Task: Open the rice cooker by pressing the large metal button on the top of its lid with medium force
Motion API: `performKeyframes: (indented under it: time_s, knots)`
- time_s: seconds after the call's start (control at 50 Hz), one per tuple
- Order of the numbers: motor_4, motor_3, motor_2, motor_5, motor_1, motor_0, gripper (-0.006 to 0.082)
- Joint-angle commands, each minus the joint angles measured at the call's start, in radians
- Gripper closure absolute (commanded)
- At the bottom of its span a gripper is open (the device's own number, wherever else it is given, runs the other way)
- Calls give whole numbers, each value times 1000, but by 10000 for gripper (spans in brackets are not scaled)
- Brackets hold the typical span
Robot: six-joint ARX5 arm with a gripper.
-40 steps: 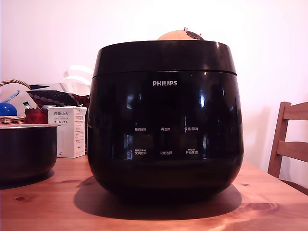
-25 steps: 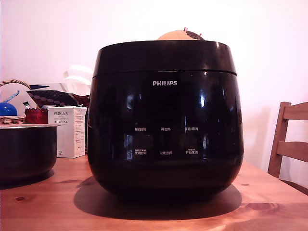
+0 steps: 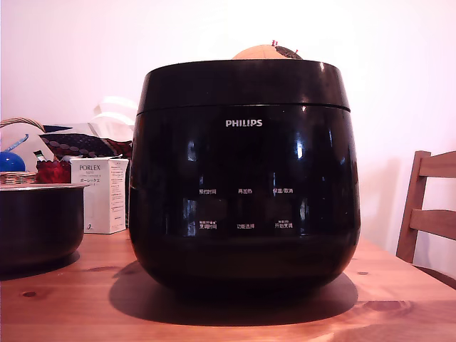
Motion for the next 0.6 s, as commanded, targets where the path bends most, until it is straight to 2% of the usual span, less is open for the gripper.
performKeyframes:
  time_s: [0.0, 0.3, 0.58]
  knots:
    - [13, 39, -28, -25, -9, 2, 784]
    - [85, 37, 63, -32, -9, 2, 787]
    - [291, -75, 196, -48, -8, -8, 787]
